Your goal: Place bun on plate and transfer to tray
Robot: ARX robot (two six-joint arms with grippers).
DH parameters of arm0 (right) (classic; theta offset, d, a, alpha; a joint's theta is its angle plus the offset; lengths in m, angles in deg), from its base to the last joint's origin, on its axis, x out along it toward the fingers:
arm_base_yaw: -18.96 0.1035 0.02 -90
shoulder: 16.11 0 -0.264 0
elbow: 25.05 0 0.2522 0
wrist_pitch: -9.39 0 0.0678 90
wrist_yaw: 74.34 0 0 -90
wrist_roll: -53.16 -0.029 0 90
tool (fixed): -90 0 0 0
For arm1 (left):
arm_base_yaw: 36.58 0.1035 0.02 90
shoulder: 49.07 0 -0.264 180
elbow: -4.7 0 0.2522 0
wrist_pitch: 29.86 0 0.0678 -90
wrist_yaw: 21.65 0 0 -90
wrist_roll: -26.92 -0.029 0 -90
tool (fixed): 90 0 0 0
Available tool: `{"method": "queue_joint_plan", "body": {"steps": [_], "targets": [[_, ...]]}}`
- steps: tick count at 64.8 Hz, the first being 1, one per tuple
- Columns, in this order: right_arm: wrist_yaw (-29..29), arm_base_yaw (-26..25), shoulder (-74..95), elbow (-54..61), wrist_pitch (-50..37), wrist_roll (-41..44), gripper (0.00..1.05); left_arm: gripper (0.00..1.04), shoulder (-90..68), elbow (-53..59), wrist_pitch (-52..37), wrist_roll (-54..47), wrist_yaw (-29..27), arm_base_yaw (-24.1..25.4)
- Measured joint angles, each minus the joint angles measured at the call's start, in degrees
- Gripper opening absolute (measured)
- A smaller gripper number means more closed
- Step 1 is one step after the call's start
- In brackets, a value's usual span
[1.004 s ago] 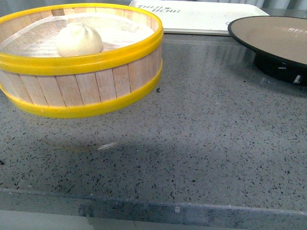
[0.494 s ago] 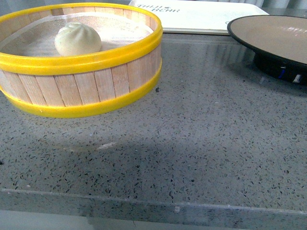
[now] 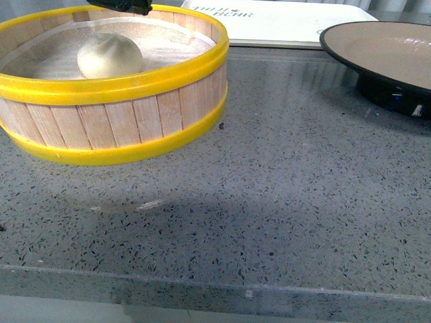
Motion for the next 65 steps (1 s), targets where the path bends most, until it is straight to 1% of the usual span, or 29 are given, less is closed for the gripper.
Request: {"method": "queue_joint_plan", "body": {"steps": [23, 59, 62, 65], "targets": [[0.00, 0.00, 0.00, 0.00, 0.00, 0.02, 0.96, 0.98, -0.59, -0.35, 2.93, -1.49, 0.02, -0.11], [0.00, 0.00, 0.00, 0.00, 0.00, 0.00, 0.96, 0.98, -2.73, -0.17, 3.17, -2.62, -1.11, -1.14], [0.00, 0.00, 0.00, 0.00, 0.00, 0.00, 0.96, 0.96, -2.75, -0.02, 3.17, -2.75, -1.11, -1.11], [0.00, 0.00, 0.00, 0.00, 0.00, 0.02, 0.96, 0.89, -2.75, 0.13, 3.17, -2.75, -1.11, -1.11]]}}
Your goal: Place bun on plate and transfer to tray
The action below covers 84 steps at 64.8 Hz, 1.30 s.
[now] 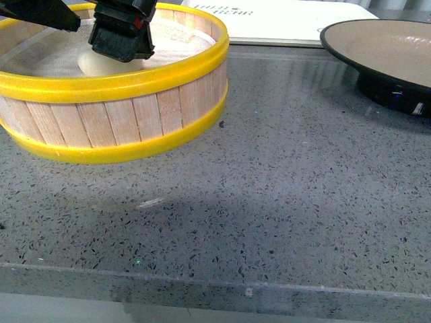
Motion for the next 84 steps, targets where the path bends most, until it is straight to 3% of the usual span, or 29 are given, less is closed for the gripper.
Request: {"method": "queue_joint_plan", "body": {"steps": [13, 20, 37, 84], "targets": [[0.00, 0.00, 0.00, 0.00, 0.00, 0.00, 0.96, 0.61, -0.09, 0.33, -0.20, 0.04, 0.15, -0.04], [0.00, 0.00, 0.00, 0.00, 0.00, 0.00, 0.96, 0.38, -0.20, 0.33, -0.28, 0.11, 0.57, -0.07], [0.00, 0.00, 0.00, 0.00, 0.00, 0.00, 0.96, 0.05, -0.35, 0.33, -0.31, 0.48, 1.11, -0.15], [0.00, 0.00, 0.00, 0.00, 0.00, 0.00, 0.96, 0.04, 1.53, -4.04, 2.78, 1.53, 4.17, 1.07]]}}
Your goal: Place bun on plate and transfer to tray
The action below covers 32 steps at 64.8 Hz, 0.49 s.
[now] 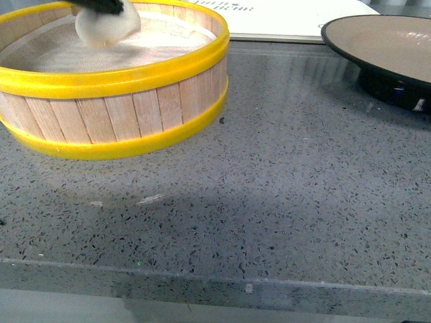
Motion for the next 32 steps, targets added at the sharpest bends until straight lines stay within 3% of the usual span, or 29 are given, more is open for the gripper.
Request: {"method": "queue_joint_plan", "body": {"steps": [18, 32], "targets": [[0.00, 0.00, 0.00, 0.00, 0.00, 0.00, 0.96, 0.04, 0.87, -10.47, 3.78, -1.27, -0.07, -0.44], [0.00, 0.00, 0.00, 0.00, 0.00, 0.00, 0.96, 0.04, -3.85, -21.44, 2.32, -1.68, 0.50, -7.28]]}}
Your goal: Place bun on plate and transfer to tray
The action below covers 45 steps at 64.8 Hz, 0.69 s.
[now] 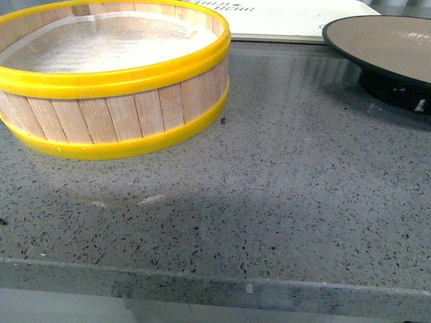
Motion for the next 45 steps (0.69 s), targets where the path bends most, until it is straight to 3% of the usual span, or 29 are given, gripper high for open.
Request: {"method": "queue_joint_plan", "body": {"steps": [23, 45], "targets": [[0.00, 0.00, 0.00, 0.00, 0.00, -0.02, 0.96, 0.04, -15.28, -14.84, 0.76, -3.04, -0.52, -14.51], [0.00, 0.00, 0.00, 0.00, 0.00, 0.00, 0.96, 0.04, -23.80, -20.39, 1.01, -3.87, -0.24, -18.34]]}}
